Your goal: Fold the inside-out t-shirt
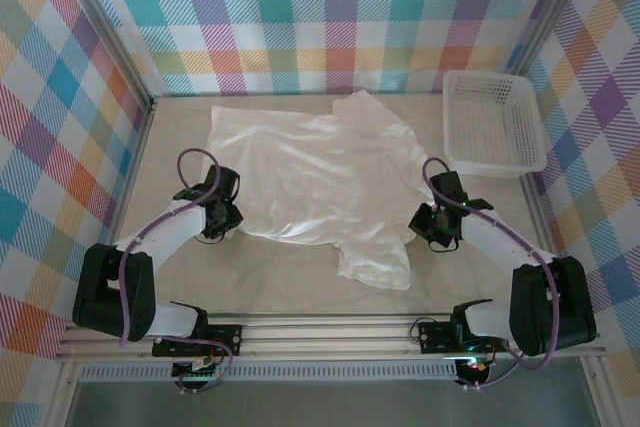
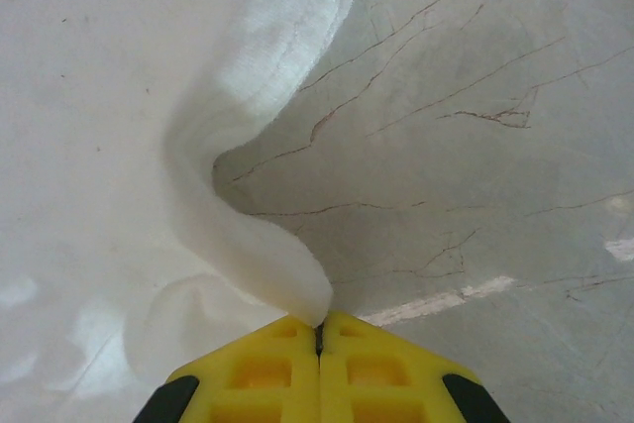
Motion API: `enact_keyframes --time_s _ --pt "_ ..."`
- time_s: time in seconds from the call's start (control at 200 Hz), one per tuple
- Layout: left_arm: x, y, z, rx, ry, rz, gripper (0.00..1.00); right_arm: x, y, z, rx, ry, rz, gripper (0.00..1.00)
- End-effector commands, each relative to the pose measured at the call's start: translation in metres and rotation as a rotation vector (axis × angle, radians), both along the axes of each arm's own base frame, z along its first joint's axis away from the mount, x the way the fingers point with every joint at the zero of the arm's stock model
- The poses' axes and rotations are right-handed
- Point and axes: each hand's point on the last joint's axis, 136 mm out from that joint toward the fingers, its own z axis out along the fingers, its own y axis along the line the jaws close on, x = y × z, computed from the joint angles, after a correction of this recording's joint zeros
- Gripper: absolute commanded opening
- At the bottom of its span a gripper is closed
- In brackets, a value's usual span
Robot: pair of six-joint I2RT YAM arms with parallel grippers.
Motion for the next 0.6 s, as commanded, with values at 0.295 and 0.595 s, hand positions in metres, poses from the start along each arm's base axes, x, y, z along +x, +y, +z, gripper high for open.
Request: enact_keyframes --time_s 0.295,0.595 --pt "-0.005 0.011 -0.005 -0.037 -0.002 0.046 0.0 0.005 0.007 0.006 0.023 -0.01 0.031 0.0" --pt "0.024 0.034 0.121 0.087 -0.292 -0.075 0.0 0.038 -0.018 0.084 -0.031 -0.176 -0.033 0.0"
